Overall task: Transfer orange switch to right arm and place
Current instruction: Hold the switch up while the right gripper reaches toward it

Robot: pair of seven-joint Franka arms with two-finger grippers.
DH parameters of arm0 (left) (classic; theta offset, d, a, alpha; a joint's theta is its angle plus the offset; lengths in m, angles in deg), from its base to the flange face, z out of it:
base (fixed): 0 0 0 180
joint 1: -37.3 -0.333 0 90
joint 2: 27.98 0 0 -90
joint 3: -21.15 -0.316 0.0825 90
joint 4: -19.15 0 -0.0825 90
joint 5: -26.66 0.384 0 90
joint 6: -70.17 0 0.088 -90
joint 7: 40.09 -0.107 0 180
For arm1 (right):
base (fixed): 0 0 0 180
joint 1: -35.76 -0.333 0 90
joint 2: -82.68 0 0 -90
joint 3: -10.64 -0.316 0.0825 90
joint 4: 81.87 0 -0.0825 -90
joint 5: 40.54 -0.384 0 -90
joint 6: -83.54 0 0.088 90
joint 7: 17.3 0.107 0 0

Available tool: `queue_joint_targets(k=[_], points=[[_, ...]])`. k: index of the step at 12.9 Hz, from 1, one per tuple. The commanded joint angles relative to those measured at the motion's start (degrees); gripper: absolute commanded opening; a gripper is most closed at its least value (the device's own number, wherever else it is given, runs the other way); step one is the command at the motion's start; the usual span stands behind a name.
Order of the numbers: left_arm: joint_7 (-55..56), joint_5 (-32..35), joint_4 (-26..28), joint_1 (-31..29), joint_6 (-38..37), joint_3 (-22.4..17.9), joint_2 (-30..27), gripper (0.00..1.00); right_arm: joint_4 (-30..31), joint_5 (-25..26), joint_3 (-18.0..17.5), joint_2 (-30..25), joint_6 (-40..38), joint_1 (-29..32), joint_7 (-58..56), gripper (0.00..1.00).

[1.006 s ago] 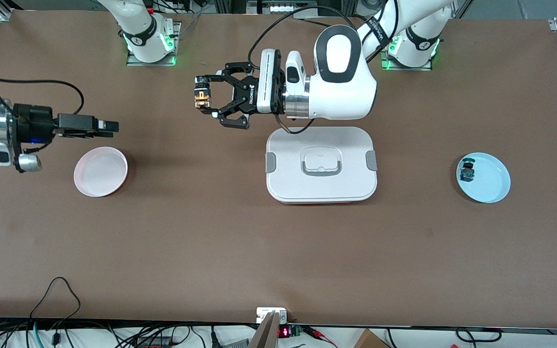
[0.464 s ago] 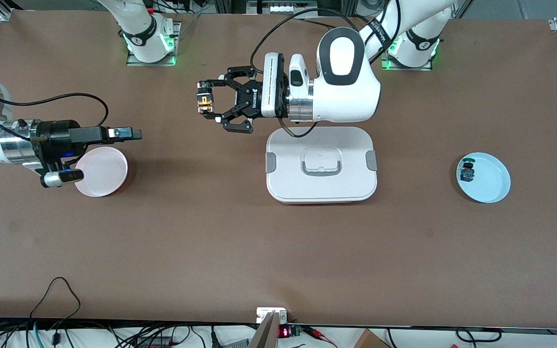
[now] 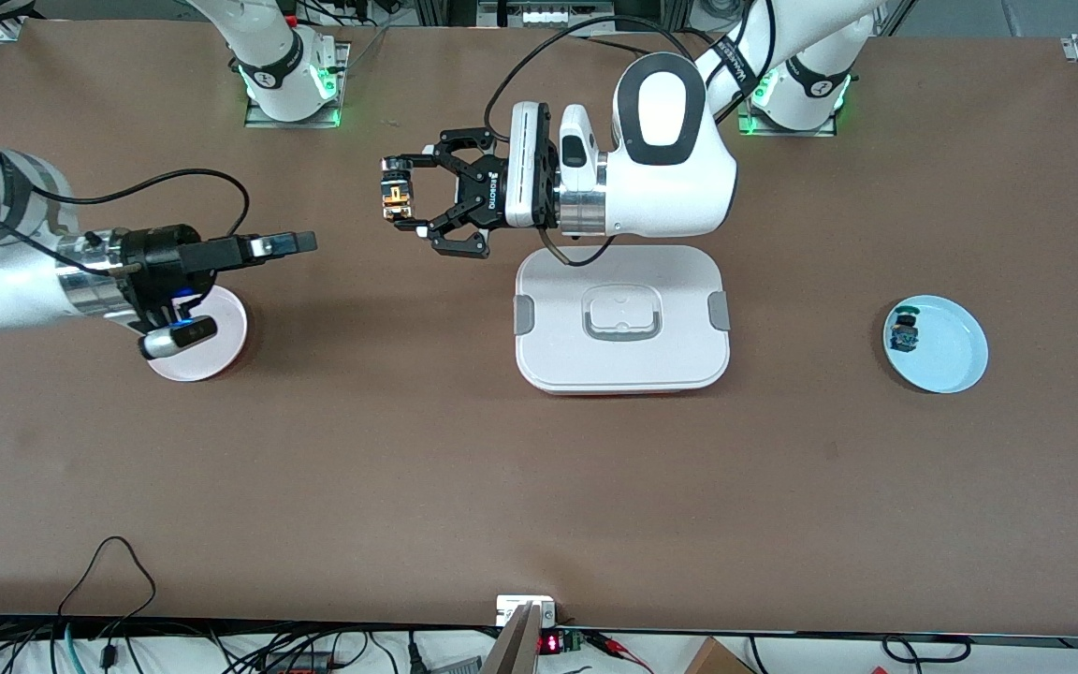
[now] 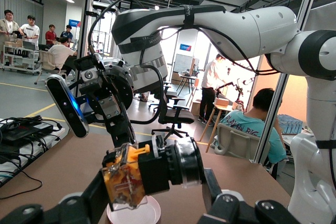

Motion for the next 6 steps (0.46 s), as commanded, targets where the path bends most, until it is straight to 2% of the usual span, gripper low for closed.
queue_joint_targets(k=[1, 4, 6], points=[[-4.6, -1.2, -0.6, 0.3, 0.4, -0.1, 0.6, 0.0, 2.5, -3.0, 0.1, -1.2, 2.3, -1.8, 1.0, 1.0], [-5.1, -1.0, -0.7, 0.5, 0.5, -0.3, 0.6, 0.0, 2.9, -4.1, 0.0, -1.2, 3.0, -3.8, 1.0, 1.0], [-5.1, -1.1, -0.7, 0.5, 0.5, -0.3, 0.6, 0.0, 4.6, -6.8, 0.0, -1.3, 4.1, -5.2, 1.0, 1.0]])
